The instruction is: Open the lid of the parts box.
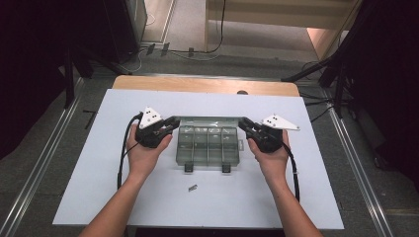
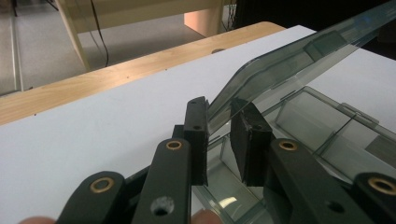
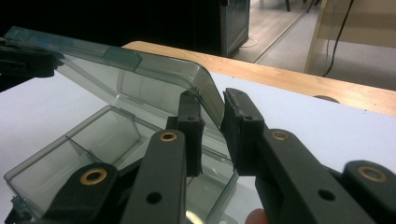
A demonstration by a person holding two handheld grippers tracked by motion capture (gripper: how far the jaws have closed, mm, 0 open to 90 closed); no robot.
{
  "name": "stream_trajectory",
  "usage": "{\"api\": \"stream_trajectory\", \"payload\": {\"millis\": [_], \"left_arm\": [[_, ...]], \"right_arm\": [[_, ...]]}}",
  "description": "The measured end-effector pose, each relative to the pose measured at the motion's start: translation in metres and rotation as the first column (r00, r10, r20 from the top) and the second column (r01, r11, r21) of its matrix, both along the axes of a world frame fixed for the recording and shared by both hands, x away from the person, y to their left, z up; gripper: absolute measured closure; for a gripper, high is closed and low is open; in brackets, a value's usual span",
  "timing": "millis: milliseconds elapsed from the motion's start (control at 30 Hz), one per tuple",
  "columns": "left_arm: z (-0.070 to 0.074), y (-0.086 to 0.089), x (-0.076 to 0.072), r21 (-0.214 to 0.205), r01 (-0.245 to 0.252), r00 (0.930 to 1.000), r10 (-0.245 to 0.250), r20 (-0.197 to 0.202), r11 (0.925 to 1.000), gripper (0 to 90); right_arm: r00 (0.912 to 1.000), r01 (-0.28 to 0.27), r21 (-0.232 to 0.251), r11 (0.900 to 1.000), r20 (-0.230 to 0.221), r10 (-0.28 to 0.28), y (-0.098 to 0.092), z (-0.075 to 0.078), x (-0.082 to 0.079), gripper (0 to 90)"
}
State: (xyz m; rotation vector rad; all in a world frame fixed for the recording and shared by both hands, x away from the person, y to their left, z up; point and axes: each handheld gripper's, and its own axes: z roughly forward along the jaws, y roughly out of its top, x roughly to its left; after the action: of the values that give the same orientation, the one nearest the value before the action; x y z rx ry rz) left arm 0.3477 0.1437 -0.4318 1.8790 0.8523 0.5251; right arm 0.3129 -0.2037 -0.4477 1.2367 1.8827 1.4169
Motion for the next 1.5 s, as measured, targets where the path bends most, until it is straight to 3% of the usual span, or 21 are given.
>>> {"api": "stream_trajectory", "payload": {"millis": [433,1033,1333,1500], "left_arm": [[0.0,0.0,0.014,-0.037,-0.014,0.9996,0.013,-0.024,0.9992,76.6],[-0.006,-0.002,0.035,-0.045,-0.031,0.9979,0.029,-0.059,0.9985,76.5],[-0.014,-0.002,0.045,-0.071,-0.045,0.9941,0.037,-0.102,0.9965,76.7],[-0.017,-0.002,0.052,-0.064,-0.044,0.9917,0.036,-0.123,0.9969,76.7]], "right_arm": [[0.9998,0.021,-0.006,0.9998,0.001,-0.021,0.002,0.004,0.015,79.2],[0.9986,0.043,-0.016,0.999,-0.03,-0.043,0.004,-0.005,0.036,79.7],[0.9979,0.052,-0.023,0.9984,-0.036,-0.053,0.005,-0.009,0.046,80.5],[0.9976,0.054,-0.023,0.9983,-0.043,-0.055,0.005,-0.012,0.051,80.6]]}}
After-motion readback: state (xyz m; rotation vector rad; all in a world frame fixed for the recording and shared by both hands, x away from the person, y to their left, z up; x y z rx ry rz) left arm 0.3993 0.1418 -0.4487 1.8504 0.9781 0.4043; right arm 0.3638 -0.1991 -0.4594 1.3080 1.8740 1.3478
